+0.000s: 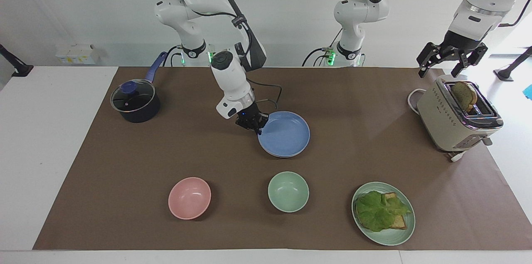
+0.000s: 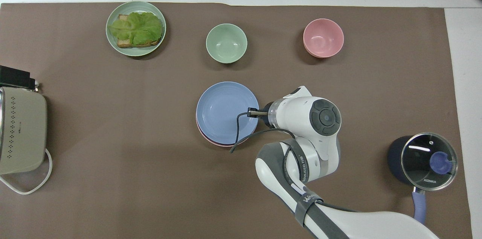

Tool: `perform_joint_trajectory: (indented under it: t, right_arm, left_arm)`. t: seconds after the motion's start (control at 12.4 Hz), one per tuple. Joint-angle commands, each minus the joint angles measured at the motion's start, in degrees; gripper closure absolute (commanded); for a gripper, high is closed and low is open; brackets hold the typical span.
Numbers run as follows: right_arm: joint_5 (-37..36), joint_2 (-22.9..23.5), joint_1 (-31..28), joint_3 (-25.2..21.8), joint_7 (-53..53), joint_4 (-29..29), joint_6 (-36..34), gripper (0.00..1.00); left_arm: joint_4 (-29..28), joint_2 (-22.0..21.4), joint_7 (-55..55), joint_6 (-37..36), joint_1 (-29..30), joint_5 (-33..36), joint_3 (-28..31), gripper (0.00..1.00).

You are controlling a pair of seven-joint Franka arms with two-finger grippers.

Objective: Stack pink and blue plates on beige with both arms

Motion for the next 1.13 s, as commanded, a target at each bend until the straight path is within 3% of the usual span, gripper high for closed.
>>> perform_joint_trajectory:
  t: [0.0, 0.24, 0.32, 0.4, 0.48, 0.56, 0.89, 1.05]
  right_arm:
    - [-1.7, 0.2, 0.0, 0.0, 2.4, 0.5, -1.9, 1.0]
    - [-1.7, 0.2, 0.0, 0.0, 2.3, 0.6, -3.2, 1.0]
    - [-1.7, 0.2, 0.0, 0.0, 2.5, 0.8, -3.3, 0.9]
    - [-1.7, 0.2, 0.0, 0.1, 2.5, 0.9, -3.4, 0.7]
    - [-1.7, 0.3, 0.0, 0.1, 2.5, 1.3, -3.4, 0.22]
    - [-1.7, 0.4, 0.0, 0.0, 2.8, 1.9, -3.4, 0.0]
    - [-1.9, -3.6, -1.6, -0.9, 3.4, 2.6, -7.0, 0.0]
    - [-5.1, -7.6, -6.3, -0.9, 3.2, 2.6, -11.8, 0.0]
  left_arm:
    - [-0.6, -0.6, 0.0, -0.5, 0.4, 0.1, -0.2, 0.0]
    - [-0.6, -0.6, 0.0, -0.5, 0.4, 0.1, -0.2, 0.0]
    - [-0.6, -0.6, 0.0, -0.5, 0.4, 0.1, -0.2, 0.0]
    - [-0.6, -0.6, 0.0, -0.5, 0.4, 0.1, -0.2, 0.0]
    - [-0.6, -0.6, -0.1, -0.5, 0.4, 0.1, -0.2, 0.0]
    - [-0.6, -0.6, -0.1, -0.5, 0.4, 0.1, -0.2, 0.0]
    - [-0.6, -0.6, -0.1, -0.5, 0.4, 0.1, -0.2, 0.0]
    - [-0.6, -0.6, 0.0, -0.5, 0.4, 0.1, -0.2, 0.0]
